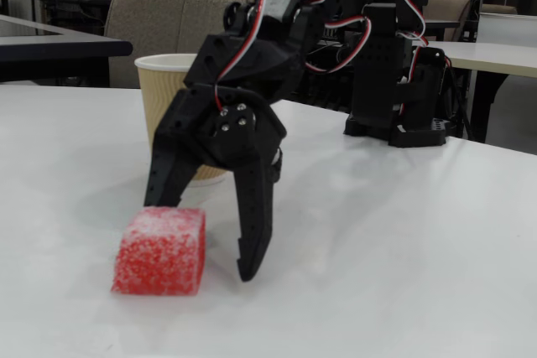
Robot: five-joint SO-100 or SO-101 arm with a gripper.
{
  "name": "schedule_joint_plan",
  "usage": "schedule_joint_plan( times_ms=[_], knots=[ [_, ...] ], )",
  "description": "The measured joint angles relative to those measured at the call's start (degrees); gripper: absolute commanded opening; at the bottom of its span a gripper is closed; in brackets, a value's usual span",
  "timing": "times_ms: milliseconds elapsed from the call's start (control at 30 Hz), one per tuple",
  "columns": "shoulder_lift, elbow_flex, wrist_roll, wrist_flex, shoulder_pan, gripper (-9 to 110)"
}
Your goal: Grasp a red cube and put it in the cup.
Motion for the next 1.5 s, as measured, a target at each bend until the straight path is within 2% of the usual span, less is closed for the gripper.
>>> schedule_joint_plan(
  times_ms=[367,900,1233,1500],
  knots=[
    [-3.16,-5.71,0.00,-1.05,-1.41,35],
    [-3.34,-5.89,0.00,-1.32,-3.96,34],
    [-3.34,-5.89,0.00,-1.32,-2.37,15],
    [-3.34,-5.89,0.00,-1.32,-0.97,11]
  ],
)
